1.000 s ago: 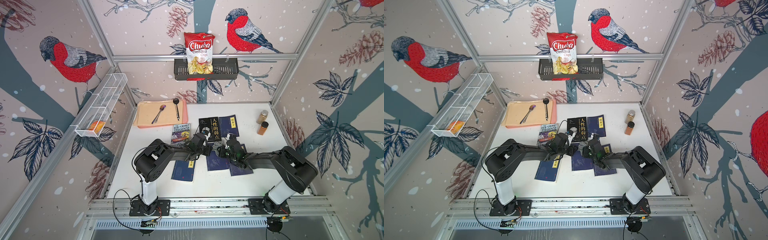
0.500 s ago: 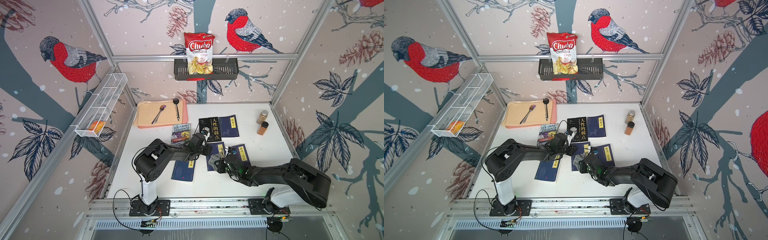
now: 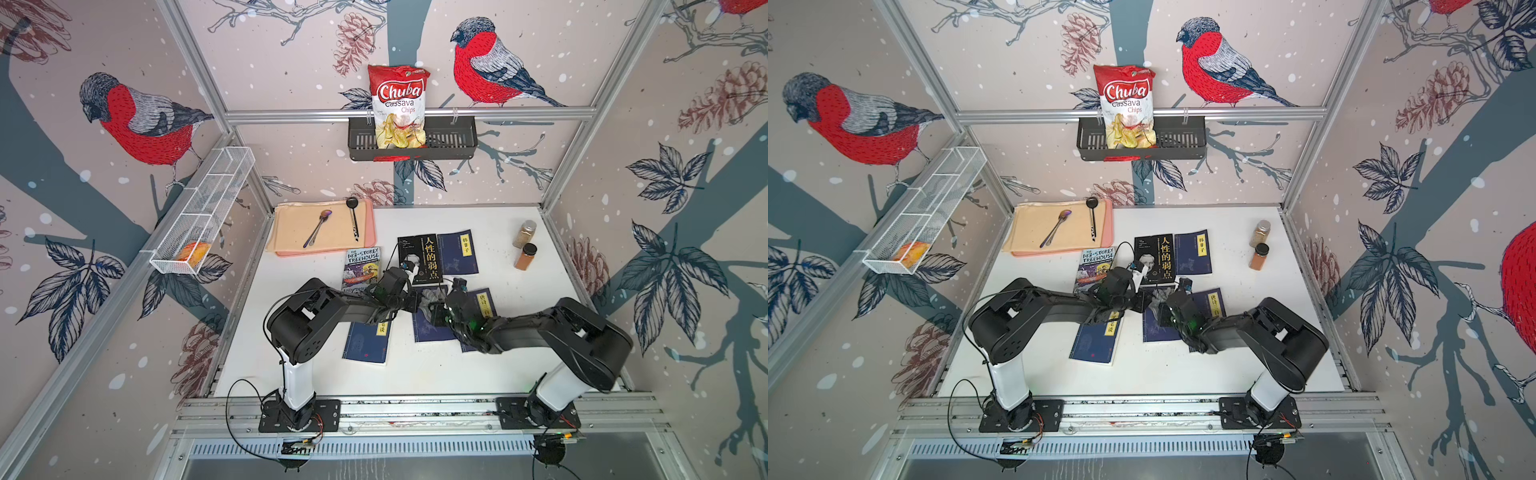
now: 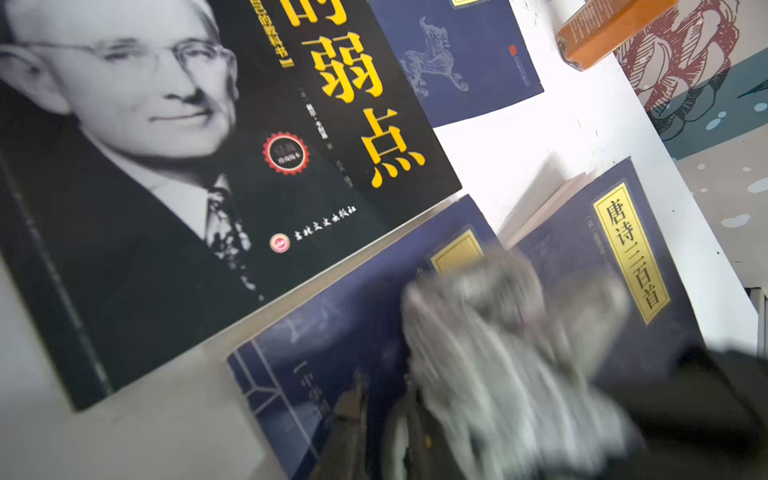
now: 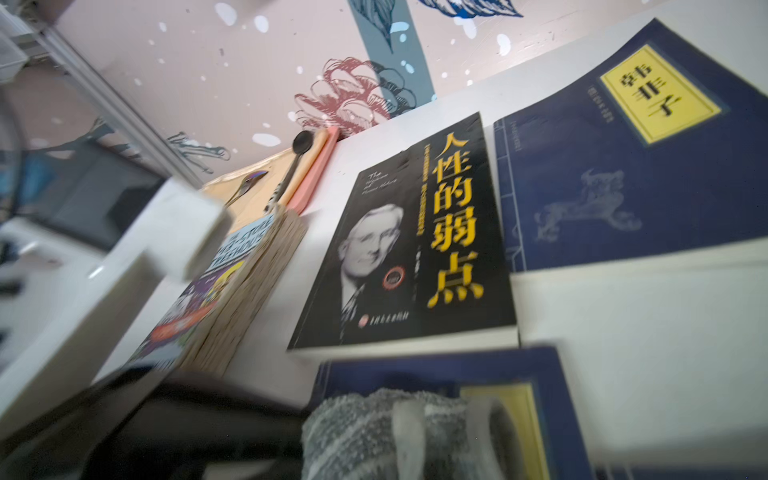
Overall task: Wipe the cover of the book
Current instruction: Wipe the dirt from the cover of the book.
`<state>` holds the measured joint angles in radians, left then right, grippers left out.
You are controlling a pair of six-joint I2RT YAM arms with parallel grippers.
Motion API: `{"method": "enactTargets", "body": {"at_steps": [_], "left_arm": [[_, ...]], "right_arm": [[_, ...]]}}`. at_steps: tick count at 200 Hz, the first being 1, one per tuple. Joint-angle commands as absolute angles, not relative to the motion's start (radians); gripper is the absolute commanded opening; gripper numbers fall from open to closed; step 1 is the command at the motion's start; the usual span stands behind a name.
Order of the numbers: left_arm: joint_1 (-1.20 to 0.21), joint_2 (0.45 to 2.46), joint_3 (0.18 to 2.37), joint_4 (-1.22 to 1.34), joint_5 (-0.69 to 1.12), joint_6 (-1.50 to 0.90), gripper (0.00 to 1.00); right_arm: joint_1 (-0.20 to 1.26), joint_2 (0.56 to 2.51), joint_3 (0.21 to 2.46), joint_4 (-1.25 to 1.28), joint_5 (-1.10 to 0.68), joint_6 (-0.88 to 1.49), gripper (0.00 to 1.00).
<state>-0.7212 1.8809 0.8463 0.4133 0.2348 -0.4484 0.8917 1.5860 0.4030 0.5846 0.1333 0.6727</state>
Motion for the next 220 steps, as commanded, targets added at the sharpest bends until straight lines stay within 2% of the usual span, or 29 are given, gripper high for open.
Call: {"method": "enactTargets", "body": {"at_steps": [1, 18, 33, 74, 92, 123, 157, 203, 220], "left_arm": [[-0.719, 1.894, 0.84, 0.234, 0.23, -0.458, 0.2], [-0.719, 1.901, 0.842, 0.239, 0.233, -0.457, 0.19], [-0.719, 1.905, 0.839, 0.247, 0.235, -0.457, 0.17], [-0.719, 1.889, 0.824, 0.244, 0.23, -0.461, 0.17], [-0.718, 1.88, 0.821, 0.241, 0.227, -0.462, 0.18], [-0.715, 1.872, 0.822, 0.235, 0.227, -0.463, 0.18], [-0.714, 1.871, 0.822, 0.241, 0.235, -0.463, 0.19], [-0.712, 1.879, 0.818, 0.242, 0.238, -0.46, 0.18], [-0.71, 1.871, 0.808, 0.245, 0.235, -0.46, 0.18]], "right_arm": [[0.996, 1.54, 0.294, 0.32, 0.132, 0.831, 0.06], [1.066, 1.502, 0.255, 0.305, 0.16, 0.901, 0.06], [1.062, 1.506, 0.264, 0.326, 0.168, 0.888, 0.07], [0.865, 1.687, 0.439, 0.412, 0.112, 0.711, 0.05], [0.831, 1.767, 0.521, 0.401, 0.109, 0.662, 0.05], [0.956, 1.765, 0.511, 0.385, 0.09, 0.701, 0.06], [1.129, 1.701, 0.409, 0.386, 0.112, 0.848, 0.06], [1.147, 1.69, 0.364, 0.388, 0.12, 0.878, 0.06], [1.096, 1.708, 0.381, 0.398, 0.118, 0.832, 0.06]]}}
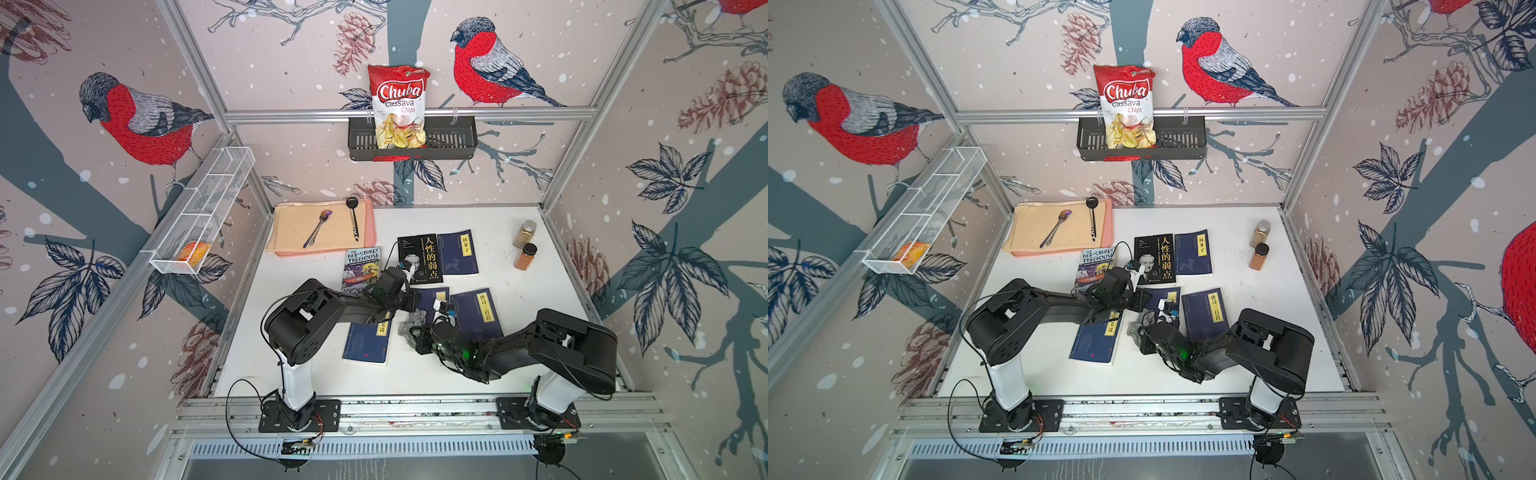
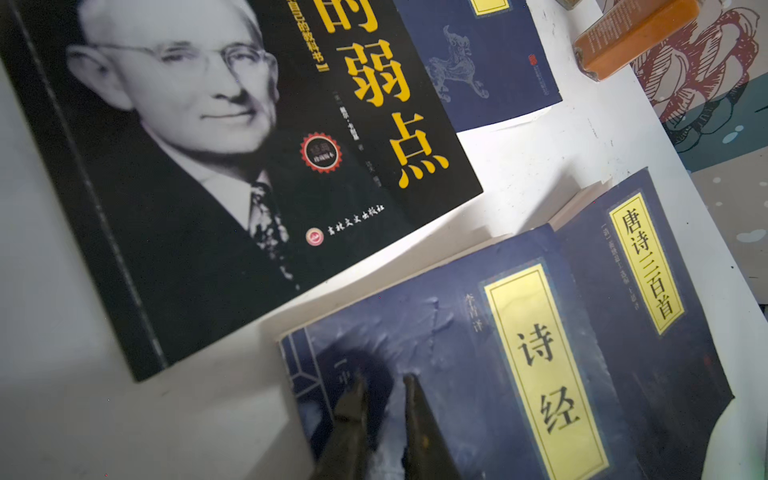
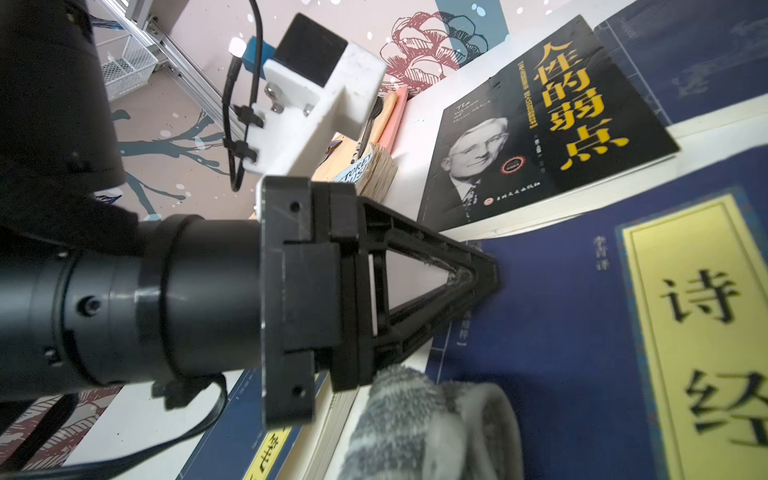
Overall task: Wipe the cover of the book
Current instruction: Wipe the dirt from the cover of the book.
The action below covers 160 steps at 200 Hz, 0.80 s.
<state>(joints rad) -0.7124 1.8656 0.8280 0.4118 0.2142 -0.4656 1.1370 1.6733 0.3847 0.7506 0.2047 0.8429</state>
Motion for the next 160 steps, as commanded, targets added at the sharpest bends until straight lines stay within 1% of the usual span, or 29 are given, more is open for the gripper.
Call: {"method": "enactTargets", "body": {"at_steps": [1, 25, 45, 72, 94, 116, 136, 160], "left_arm": [[-0.71, 1.869, 0.808, 0.245, 0.235, -0.461, 0.18], [-0.709, 1.861, 0.796, 0.249, 0.235, -0.465, 0.18], [-0.707, 1.871, 0.801, 0.25, 0.242, -0.465, 0.18], [-0.707, 1.874, 0.804, 0.253, 0.244, -0.465, 0.18], [-0.707, 1.871, 0.805, 0.254, 0.242, -0.464, 0.18], [-0.708, 1.879, 0.806, 0.261, 0.245, -0.46, 0.18], [-0.707, 1.888, 0.807, 0.267, 0.254, -0.457, 0.18], [-0.707, 1.88, 0.799, 0.266, 0.255, -0.457, 0.18]], "right_arm": [[1.092, 1.709, 0.382, 0.398, 0.116, 0.829, 0.06], [0.954, 1.752, 0.403, 0.461, 0.074, 0.748, 0.06], [0.89, 1.768, 0.448, 0.45, 0.078, 0.695, 0.05], [0.927, 1.718, 0.43, 0.406, 0.081, 0.705, 0.05], [1.041, 1.651, 0.356, 0.371, 0.11, 0.791, 0.06], [1.135, 1.618, 0.256, 0.438, 0.127, 0.915, 0.06], [1.105, 1.643, 0.231, 0.466, 0.135, 0.919, 0.06], [0.993, 1.681, 0.311, 0.46, 0.131, 0.813, 0.06]]}}
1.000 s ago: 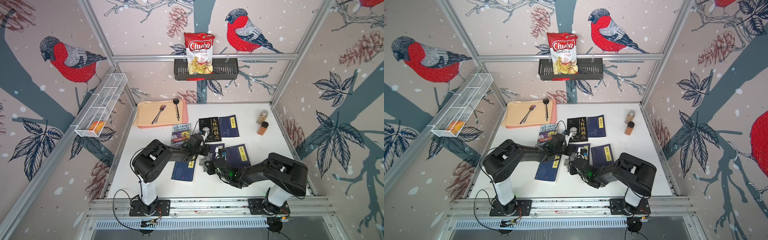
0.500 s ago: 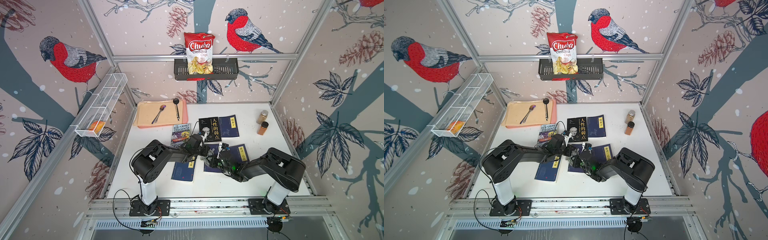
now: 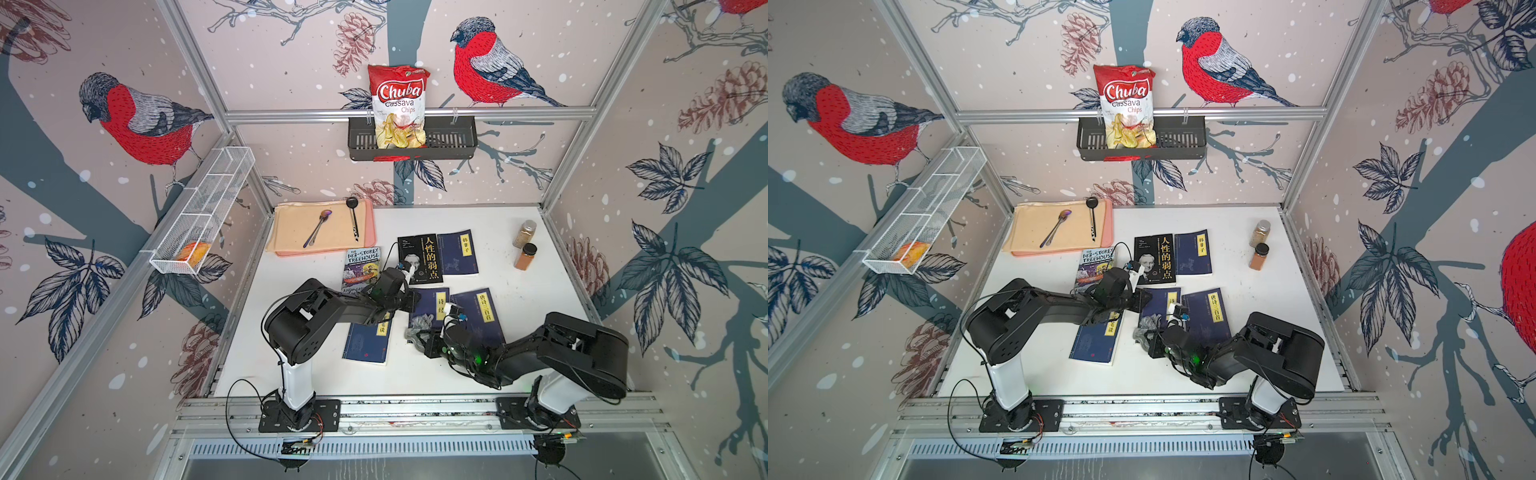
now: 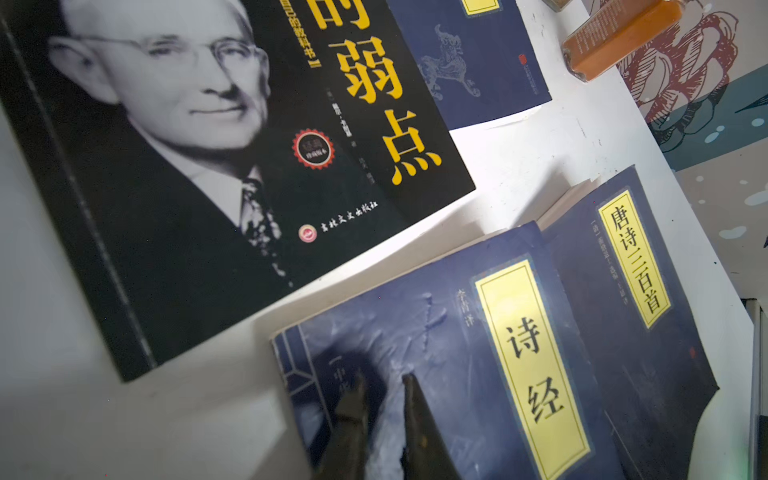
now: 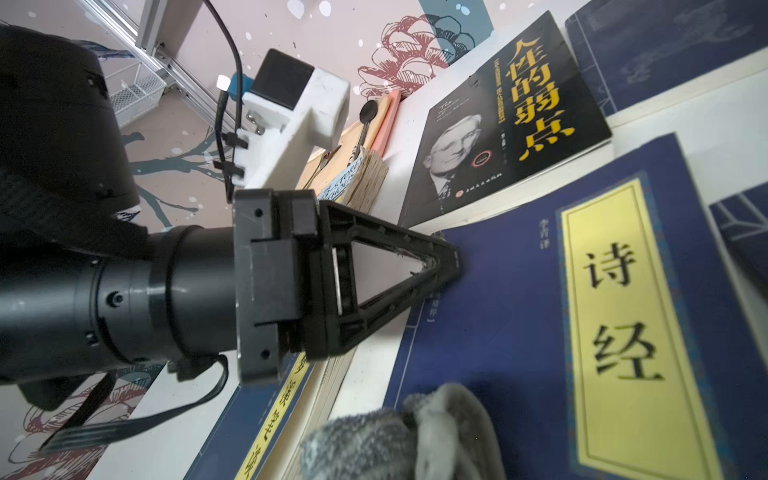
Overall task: Wipe the cover of the book
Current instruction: Wipe the dirt from the cover of the book.
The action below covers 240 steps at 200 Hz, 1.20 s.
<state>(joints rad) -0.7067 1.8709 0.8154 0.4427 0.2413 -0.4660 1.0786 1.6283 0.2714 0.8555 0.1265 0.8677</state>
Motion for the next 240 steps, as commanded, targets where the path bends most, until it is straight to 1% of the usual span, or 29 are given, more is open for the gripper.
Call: {"method": "enactTargets", "body": {"at_steps": [1, 32, 59, 82, 121, 141, 159, 175, 190, 206, 224, 240], "left_arm": [[-0.707, 1.879, 0.798, 0.267, 0.254, -0.457, 0.18], [-0.707, 1.867, 0.786, 0.272, 0.25, -0.458, 0.18], [-0.707, 1.868, 0.782, 0.28, 0.253, -0.461, 0.18], [-0.707, 1.865, 0.779, 0.278, 0.252, -0.457, 0.18], [-0.707, 1.865, 0.785, 0.269, 0.248, -0.445, 0.18], [-0.707, 1.867, 0.786, 0.269, 0.247, -0.445, 0.18], [-0.707, 1.869, 0.785, 0.278, 0.25, -0.444, 0.18], [-0.707, 1.873, 0.788, 0.269, 0.252, -0.437, 0.18], [-0.707, 1.872, 0.783, 0.272, 0.259, -0.438, 0.18], [-0.707, 1.863, 0.773, 0.278, 0.26, -0.44, 0.18], [-0.707, 1.852, 0.765, 0.285, 0.258, -0.443, 0.18], [-0.707, 1.85, 0.764, 0.286, 0.261, -0.445, 0.18]], "right_arm": [[0.987, 1.683, 0.316, 0.46, 0.13, 0.807, 0.06], [0.836, 1.749, 0.478, 0.438, 0.123, 0.686, 0.06], [0.801, 1.76, 0.554, 0.378, 0.121, 0.642, 0.05], [0.858, 1.665, 0.475, 0.332, 0.133, 0.677, 0.06], [1.066, 1.425, 0.263, 0.232, 0.195, 0.904, 0.08], [1.095, 1.373, 0.205, 0.267, 0.223, 0.969, 0.08], [1.035, 1.412, 0.237, 0.262, 0.25, 0.919, 0.07], [0.927, 1.479, 0.28, 0.334, 0.224, 0.841, 0.06], [0.827, 1.571, 0.35, 0.395, 0.19, 0.768, 0.06], [0.751, 1.693, 0.454, 0.39, 0.182, 0.708, 0.05], [0.723, 1.769, 0.533, 0.357, 0.187, 0.672, 0.04], [0.748, 1.764, 0.523, 0.348, 0.187, 0.677, 0.04]]}}
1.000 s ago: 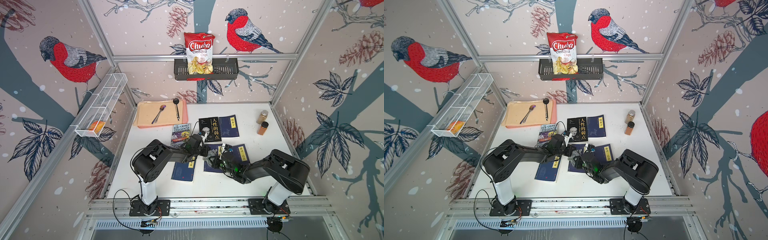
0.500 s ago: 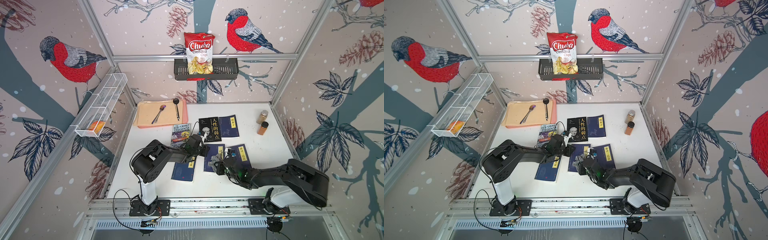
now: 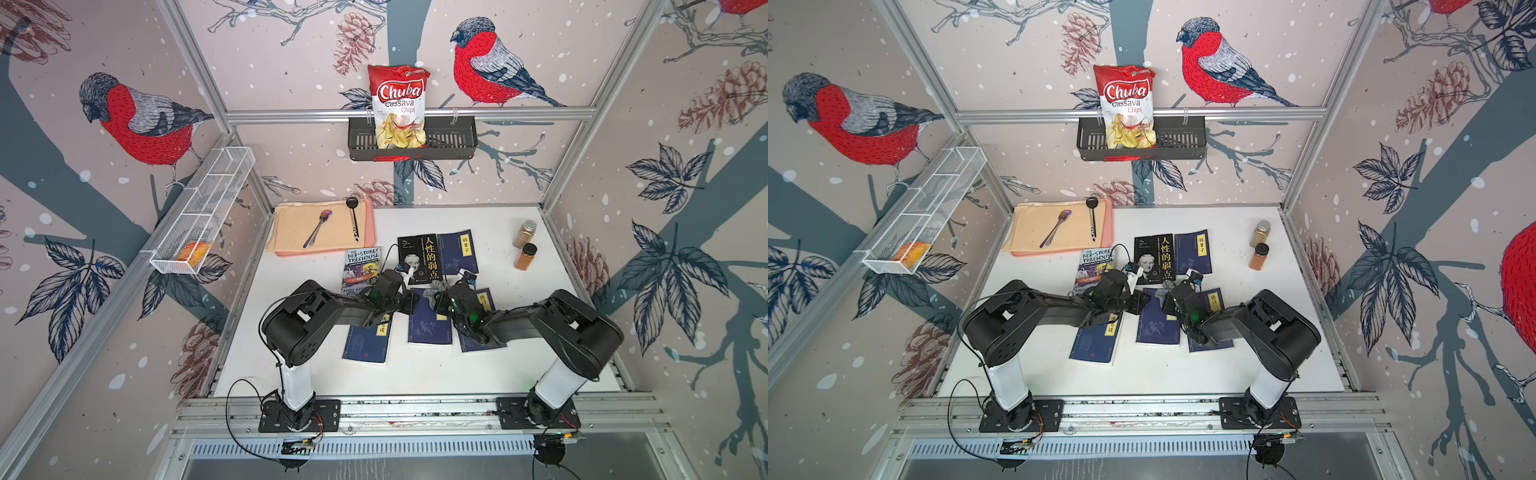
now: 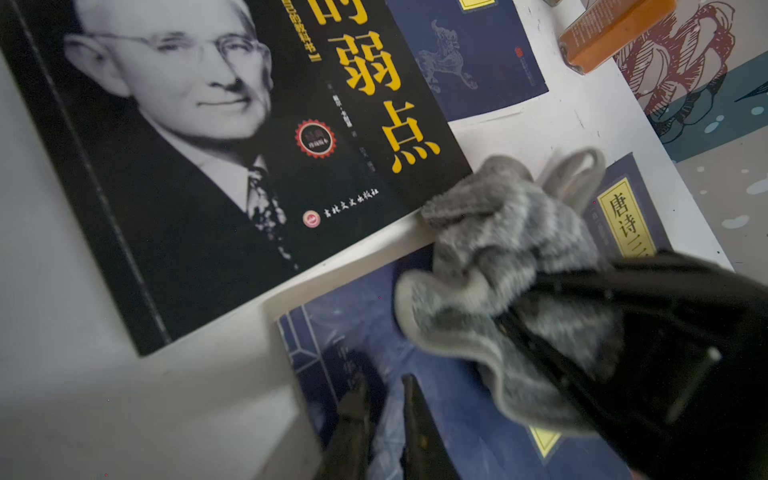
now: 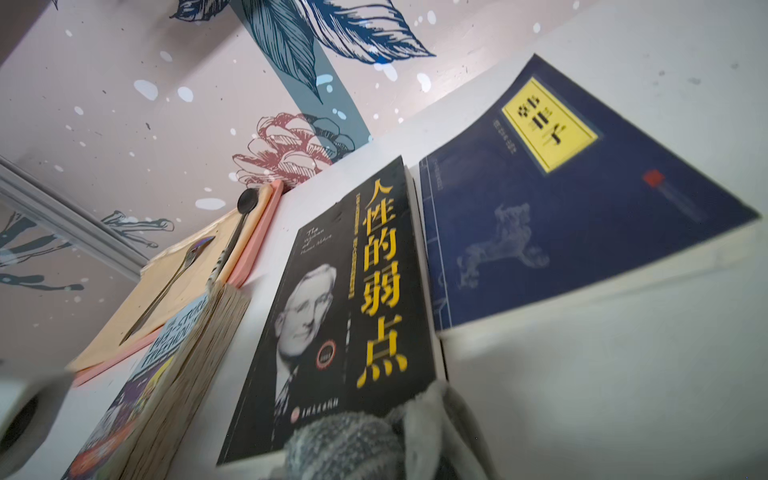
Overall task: Wipe the cover of the book
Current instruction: Wipe the dirt from the cover of the book.
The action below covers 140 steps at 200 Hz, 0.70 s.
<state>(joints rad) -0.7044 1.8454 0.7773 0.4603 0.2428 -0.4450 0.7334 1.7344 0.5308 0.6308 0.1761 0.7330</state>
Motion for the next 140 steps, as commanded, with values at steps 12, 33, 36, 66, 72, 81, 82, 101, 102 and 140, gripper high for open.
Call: {"method": "enactTargets", "body": {"at_steps": [12, 33, 36, 66, 72, 81, 82, 101, 102, 140], "left_arm": [[-0.707, 1.851, 0.76, 0.296, 0.261, -0.448, 0.18], [-0.707, 1.865, 0.765, 0.292, 0.262, -0.443, 0.18], [-0.707, 1.868, 0.767, 0.292, 0.262, -0.442, 0.18], [-0.707, 1.865, 0.764, 0.291, 0.253, -0.441, 0.18], [-0.707, 1.86, 0.76, 0.291, 0.253, -0.441, 0.18], [-0.707, 1.855, 0.758, 0.29, 0.252, -0.44, 0.18], [-0.707, 1.855, 0.757, 0.289, 0.252, -0.44, 0.18], [-0.707, 1.849, 0.753, 0.279, 0.244, -0.44, 0.18], [-0.707, 1.848, 0.752, 0.279, 0.244, -0.44, 0.18], [-0.707, 1.816, 0.729, 0.27, 0.238, -0.445, 0.18]], "right_arm": [[0.788, 1.737, 0.489, 0.329, 0.189, 0.701, 0.04], [0.907, 1.651, 0.404, 0.266, 0.238, 0.788, 0.06], [0.928, 1.638, 0.394, 0.255, 0.245, 0.806, 0.06], [1.111, 1.534, 0.313, 0.183, 0.272, 0.973, 0.07], [1.135, 1.524, 0.31, 0.173, 0.273, 0.99, 0.07], [1.154, 1.514, 0.316, 0.157, 0.282, 0.997, 0.07], [1.155, 1.513, 0.319, 0.157, 0.283, 0.997, 0.07], [1.127, 1.52, 0.338, 0.167, 0.298, 0.956, 0.08], [1.122, 1.521, 0.34, 0.169, 0.297, 0.953, 0.08], [0.938, 1.596, 0.38, 0.307, 0.235, 0.808, 0.07]]}}
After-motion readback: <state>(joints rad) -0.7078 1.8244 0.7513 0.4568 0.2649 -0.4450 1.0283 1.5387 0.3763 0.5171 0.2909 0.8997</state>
